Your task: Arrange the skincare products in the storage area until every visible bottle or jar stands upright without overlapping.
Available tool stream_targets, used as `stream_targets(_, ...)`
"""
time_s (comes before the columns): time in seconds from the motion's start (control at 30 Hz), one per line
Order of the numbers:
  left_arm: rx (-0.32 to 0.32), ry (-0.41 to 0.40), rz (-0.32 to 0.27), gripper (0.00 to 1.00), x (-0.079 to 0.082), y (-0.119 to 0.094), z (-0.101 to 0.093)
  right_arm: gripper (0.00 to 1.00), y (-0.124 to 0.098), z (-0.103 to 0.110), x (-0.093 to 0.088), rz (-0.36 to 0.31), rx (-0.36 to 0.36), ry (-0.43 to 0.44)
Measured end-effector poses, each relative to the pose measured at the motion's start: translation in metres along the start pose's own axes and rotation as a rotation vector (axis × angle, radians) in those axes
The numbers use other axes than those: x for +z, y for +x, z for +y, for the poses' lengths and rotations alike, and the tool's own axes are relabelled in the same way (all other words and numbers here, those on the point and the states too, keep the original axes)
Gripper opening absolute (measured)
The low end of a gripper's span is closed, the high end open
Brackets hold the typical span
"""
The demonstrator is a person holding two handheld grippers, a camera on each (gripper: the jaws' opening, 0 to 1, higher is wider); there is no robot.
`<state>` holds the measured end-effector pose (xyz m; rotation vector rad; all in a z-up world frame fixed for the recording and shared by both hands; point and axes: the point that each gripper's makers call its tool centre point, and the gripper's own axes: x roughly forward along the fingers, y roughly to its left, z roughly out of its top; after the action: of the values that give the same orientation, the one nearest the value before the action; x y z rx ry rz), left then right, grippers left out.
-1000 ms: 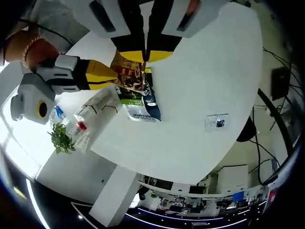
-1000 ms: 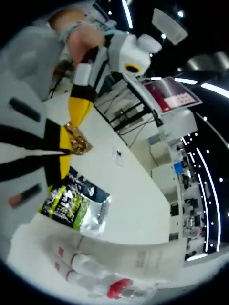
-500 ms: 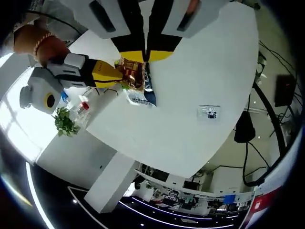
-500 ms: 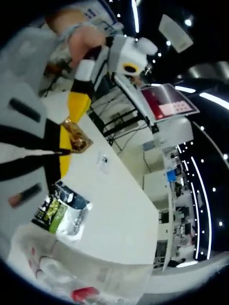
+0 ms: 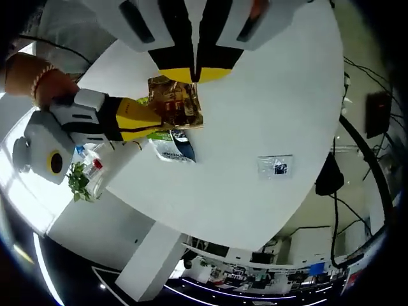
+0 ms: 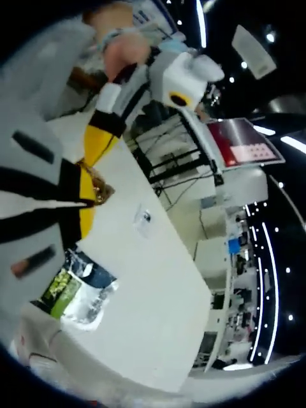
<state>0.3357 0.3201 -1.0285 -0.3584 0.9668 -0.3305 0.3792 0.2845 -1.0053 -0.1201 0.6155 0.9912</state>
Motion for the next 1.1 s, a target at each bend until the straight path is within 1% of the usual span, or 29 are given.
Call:
stream_targets(0.1, 0.023, 0.009, 0.013, 0.01, -0.005, 0.007, 0.009, 0.01, 0.011, 0.000, -0.004, 0.007, -0.004, -0.018)
stream_targets(0.17, 0.045, 0.007, 0.020, 0.01, -0.007, 0.012, 0.016, 0.01, 0.018, -0.001, -0.008, 0.013, -0.001, -0.009)
stream_targets(0.33, 0.069, -0.006, 0.026, 0.01, -0.011, 0.021, 0.027, 0.01, 0.032, -0.004, -0.021, 0.047, -0.008, 0.014)
stream_targets(0.4, 0.092, -0.006, 0.021, 0.01, -0.012, 0.023, 0.031, 0.02, 0.035, -0.004, -0.023, 0.051, -0.007, 0.020)
stream_targets(0.5, 0.108, -0.010, 0.019, 0.01, -0.014, 0.025, 0.036, 0.04, 0.039, -0.006, -0.028, 0.064, -0.017, 0.013)
stream_targets(0.7, 0.110, -0.039, 0.003, 0.01, -0.013, 0.027, 0.038, 0.08, 0.041, -0.011, -0.028, 0.061, -0.034, -0.029)
stream_targets(0.77, 0.116, -0.043, 0.000, 0.02, -0.013, 0.027, 0.040, 0.09, 0.041, -0.016, -0.025, 0.052, -0.057, -0.052)
stream_targets(0.87, 0.110, -0.060, -0.009, 0.03, -0.013, 0.025, 0.040, 0.11, 0.040, -0.020, -0.026, 0.057, -0.070, -0.057)
stream_targets(0.93, 0.127, -0.043, -0.026, 0.04, -0.011, 0.021, 0.041, 0.11, 0.034, -0.025, -0.022, 0.049, -0.089, -0.060)
stream_targets(1.0, 0.147, -0.018, -0.053, 0.06, -0.008, 0.017, 0.043, 0.09, 0.021, -0.026, -0.015, 0.034, -0.096, -0.066)
stream_targets(1.03, 0.155, 0.009, -0.069, 0.08, -0.006, 0.013, 0.044, 0.09, 0.014, -0.025, -0.012, 0.023, -0.091, -0.067)
stream_targets(1.07, 0.153, 0.034, -0.093, 0.09, -0.003, 0.012, 0.044, 0.08, 0.008, -0.024, -0.008, 0.007, -0.086, -0.067)
stream_targets(1.1, 0.147, 0.054, -0.109, 0.10, -0.002, 0.010, 0.042, 0.08, -0.004, -0.024, -0.002, -0.019, -0.083, -0.064)
